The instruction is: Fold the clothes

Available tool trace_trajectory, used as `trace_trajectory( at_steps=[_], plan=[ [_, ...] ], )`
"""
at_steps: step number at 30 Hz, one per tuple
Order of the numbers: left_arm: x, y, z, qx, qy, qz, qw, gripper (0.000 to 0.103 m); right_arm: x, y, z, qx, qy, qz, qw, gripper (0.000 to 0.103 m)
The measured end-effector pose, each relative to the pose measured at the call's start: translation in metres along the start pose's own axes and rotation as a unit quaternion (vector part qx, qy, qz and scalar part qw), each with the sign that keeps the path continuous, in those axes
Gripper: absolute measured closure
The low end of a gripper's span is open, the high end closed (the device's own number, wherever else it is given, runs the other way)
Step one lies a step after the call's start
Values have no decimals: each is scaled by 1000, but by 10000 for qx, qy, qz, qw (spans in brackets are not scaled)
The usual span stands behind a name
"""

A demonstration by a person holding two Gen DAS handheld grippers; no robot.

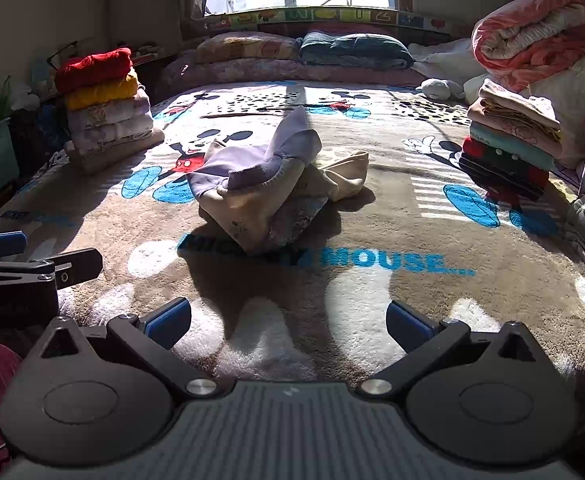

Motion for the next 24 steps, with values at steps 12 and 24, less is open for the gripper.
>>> trace_trajectory(
  at_steps=[12,24],
  plan=[
    [1,-2,3,-141,-79,103,9998,1,0,-1,2,15,-24,-4,10000,0],
    [0,-6,3,-201,-93,103,9997,1,-1,-1,2,-5,-30,-13,10000,0]
  ],
)
Point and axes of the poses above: each gripper's, at about its wrist camera, not at the fingertips, and x roughly the way its jaws point, y to its right, z to its underside, the point moved 6 cm from there along x, roughly the way its jaws point, and after that the axes turned 5 degrees about -z, right-handed, at the moved point
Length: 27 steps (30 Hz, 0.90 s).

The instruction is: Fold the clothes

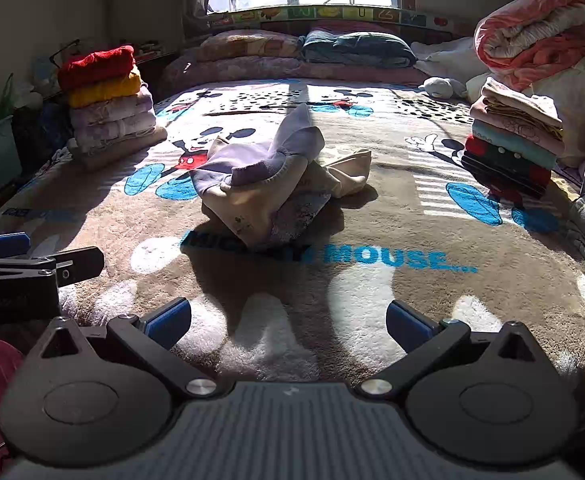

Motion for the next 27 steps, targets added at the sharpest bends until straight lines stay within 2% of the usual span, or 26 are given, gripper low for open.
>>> trace_trajectory(
  at_steps=[27],
  plan=[
    [1,0,3,5,-20,1,10000,1,0,0,1,44,-2,-33,10000,0]
  ],
)
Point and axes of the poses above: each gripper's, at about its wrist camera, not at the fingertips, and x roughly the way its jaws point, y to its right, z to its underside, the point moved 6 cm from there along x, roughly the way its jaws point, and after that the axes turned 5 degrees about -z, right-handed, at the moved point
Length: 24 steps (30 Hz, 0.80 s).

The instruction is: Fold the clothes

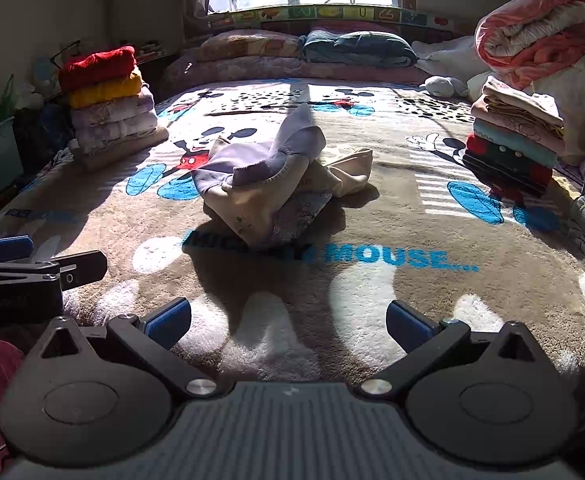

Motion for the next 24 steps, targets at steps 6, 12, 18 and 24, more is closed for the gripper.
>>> trace_trajectory(
  at_steps=[6,12,18,24],
  plan=[
    [5,1,-1,-11,-42,25,10000,1,2,2,-1,38,-14,-32,10000,0],
    [19,2,0,-29,-162,62,9998,1,14,7,-2,92,-120,-160,9998,0],
    [41,1,2,-77,-345,192,9992,1,25,16,-6,184,7,-394,9991,0],
    [64,0,-5,-176,-388,344,9985,1,40,23,-20,-93,96,-459,9989,0]
  ],
)
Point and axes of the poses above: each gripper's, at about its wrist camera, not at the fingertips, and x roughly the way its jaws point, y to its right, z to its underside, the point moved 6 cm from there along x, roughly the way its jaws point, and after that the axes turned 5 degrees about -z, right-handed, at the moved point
